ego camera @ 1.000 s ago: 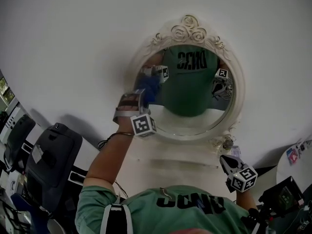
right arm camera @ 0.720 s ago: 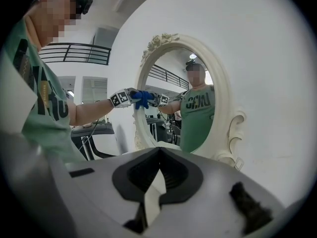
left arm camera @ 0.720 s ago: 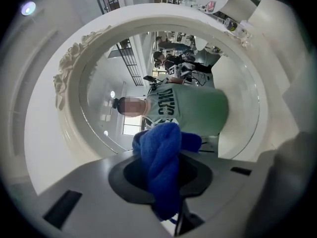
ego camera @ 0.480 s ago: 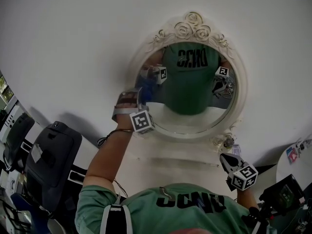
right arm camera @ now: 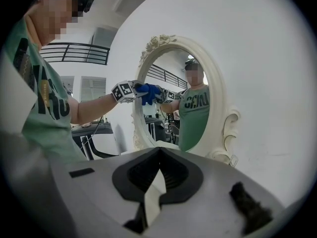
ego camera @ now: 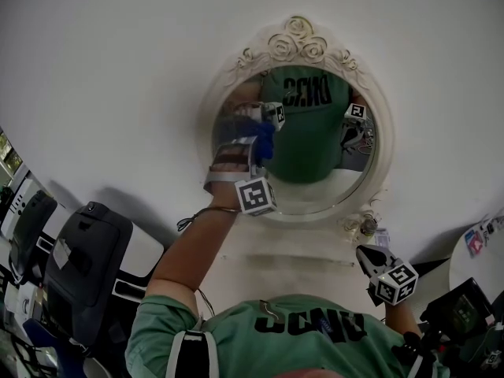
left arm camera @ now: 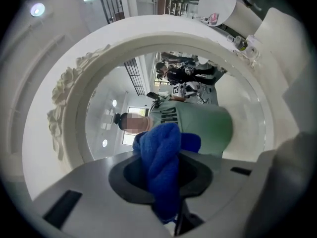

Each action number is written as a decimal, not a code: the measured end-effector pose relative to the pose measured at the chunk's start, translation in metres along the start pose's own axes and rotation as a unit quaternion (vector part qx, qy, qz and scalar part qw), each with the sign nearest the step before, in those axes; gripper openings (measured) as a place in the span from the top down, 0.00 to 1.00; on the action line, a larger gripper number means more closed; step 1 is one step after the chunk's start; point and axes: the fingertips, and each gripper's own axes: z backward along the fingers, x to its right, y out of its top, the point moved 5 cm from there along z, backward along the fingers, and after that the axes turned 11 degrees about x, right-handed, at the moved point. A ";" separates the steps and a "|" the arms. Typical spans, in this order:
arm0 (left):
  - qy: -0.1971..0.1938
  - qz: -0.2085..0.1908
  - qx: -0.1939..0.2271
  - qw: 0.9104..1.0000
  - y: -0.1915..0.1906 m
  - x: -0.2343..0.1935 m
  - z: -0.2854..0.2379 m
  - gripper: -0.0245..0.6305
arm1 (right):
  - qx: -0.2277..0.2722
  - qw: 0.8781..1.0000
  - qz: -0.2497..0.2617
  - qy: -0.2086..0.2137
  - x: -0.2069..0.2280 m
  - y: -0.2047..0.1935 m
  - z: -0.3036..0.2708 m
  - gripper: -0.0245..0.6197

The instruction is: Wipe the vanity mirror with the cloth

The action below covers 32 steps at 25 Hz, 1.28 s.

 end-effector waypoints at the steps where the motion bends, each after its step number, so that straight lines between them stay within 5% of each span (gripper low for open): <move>1: 0.000 -0.003 0.016 1.000 0.014 -0.001 -0.003 0.81 | 0.001 1.000 -0.001 -0.002 0.001 -0.001 0.002 0.94; 7: -0.001 -0.025 0.108 0.994 0.116 -0.003 -0.027 0.81 | 0.006 1.000 -0.011 -0.028 0.014 -0.007 0.023 0.94; 17: -0.021 -0.067 0.192 0.979 0.266 0.016 -0.067 0.81 | 0.024 0.995 -0.031 -0.089 0.034 -0.018 0.075 0.94; 26: -0.028 -0.035 0.222 0.974 0.259 0.010 -0.052 0.81 | 0.028 0.995 -0.028 -0.088 0.031 -0.012 0.077 0.94; 32: -0.012 0.003 0.179 0.984 0.151 0.003 -0.009 0.81 | 0.021 0.998 -0.017 -0.057 0.018 -0.003 0.050 0.94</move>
